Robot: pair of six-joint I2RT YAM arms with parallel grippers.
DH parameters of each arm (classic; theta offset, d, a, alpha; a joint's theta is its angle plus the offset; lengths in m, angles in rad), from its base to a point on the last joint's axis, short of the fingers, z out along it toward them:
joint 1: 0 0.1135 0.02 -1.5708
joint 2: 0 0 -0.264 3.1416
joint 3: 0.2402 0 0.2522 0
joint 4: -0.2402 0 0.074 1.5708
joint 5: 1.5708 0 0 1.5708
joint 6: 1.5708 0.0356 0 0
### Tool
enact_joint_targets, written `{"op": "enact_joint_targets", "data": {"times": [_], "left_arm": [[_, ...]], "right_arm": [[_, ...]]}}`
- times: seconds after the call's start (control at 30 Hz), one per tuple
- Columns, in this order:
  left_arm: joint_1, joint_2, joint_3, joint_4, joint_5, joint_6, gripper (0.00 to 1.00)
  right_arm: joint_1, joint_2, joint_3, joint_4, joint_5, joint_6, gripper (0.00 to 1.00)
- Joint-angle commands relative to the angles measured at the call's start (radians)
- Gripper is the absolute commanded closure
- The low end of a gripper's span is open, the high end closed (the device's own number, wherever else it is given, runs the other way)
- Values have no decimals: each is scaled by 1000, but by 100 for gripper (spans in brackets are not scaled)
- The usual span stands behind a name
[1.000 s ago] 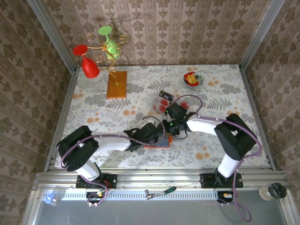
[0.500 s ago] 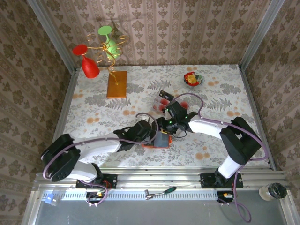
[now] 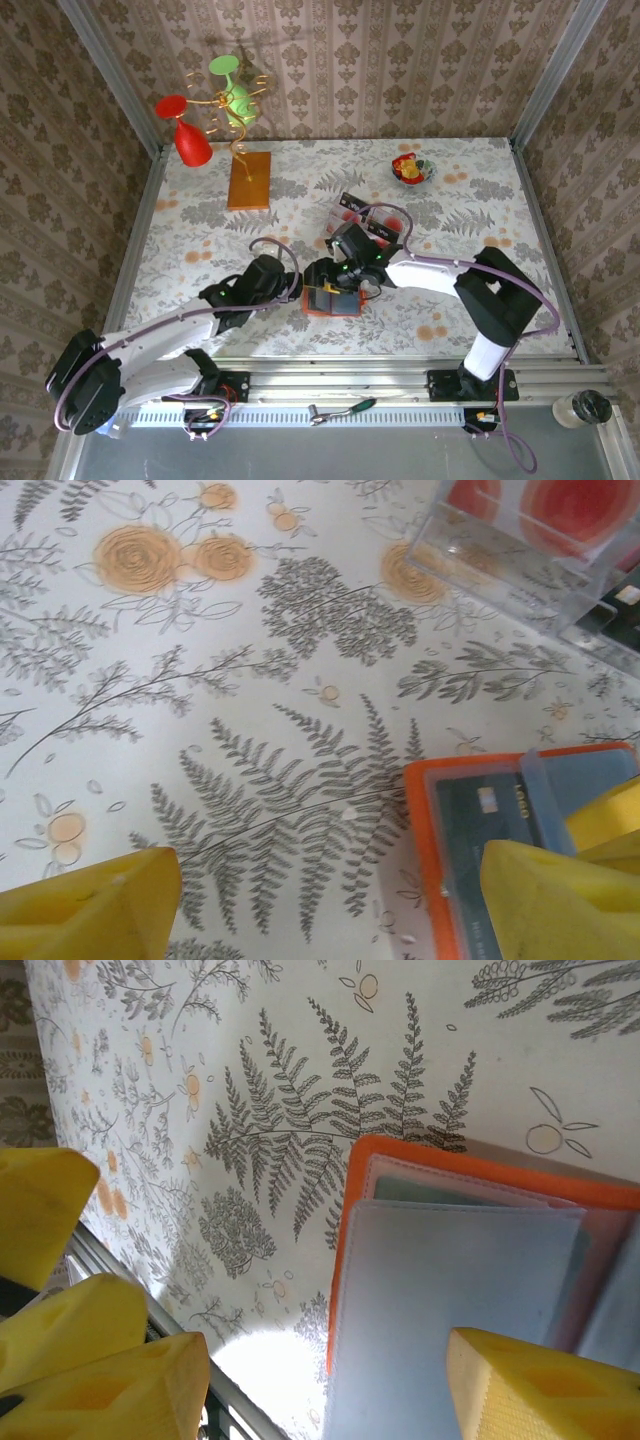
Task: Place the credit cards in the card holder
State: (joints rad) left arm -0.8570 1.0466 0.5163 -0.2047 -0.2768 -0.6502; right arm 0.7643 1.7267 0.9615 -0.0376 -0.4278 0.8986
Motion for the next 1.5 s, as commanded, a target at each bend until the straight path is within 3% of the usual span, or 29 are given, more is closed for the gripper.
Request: {"op": "enact_joint_targets", "data": {"times": [0.0, 0.37, 0.53, 0.57, 0.73, 0.87, 1.03, 1.47], "left_arm": [[11, -37, -13, -17, 18, 10, 19], [22, -21, -39, 8, 46, 5, 16], [22, -1, -8, -13, 44, -10, 4], [22, 2, 2, -22, 43, -13, 0], [23, -4, 35, -63, 35, -58, 0], [39, -37, 68, -93, 54, -104, 0], [88, -29, 180, -185, 115, -165, 0], [211, 127, 631, -568, 166, -523, 0]], "right_arm": [[10, 61, 32, 23, 13, 31, 35], [11, 63, 37, -5, 25, -1, 34], [4, 5, 31, -60, 57, -42, 36], [3, -7, 29, -71, 68, -50, 37], [-8, -45, 5, -109, 109, -72, 46], [-10, -44, -3, -120, 120, -84, 62], [-10, -10, -1, -129, 119, -95, 78], [-10, 66, -5, -126, 89, -105, 80]]}}
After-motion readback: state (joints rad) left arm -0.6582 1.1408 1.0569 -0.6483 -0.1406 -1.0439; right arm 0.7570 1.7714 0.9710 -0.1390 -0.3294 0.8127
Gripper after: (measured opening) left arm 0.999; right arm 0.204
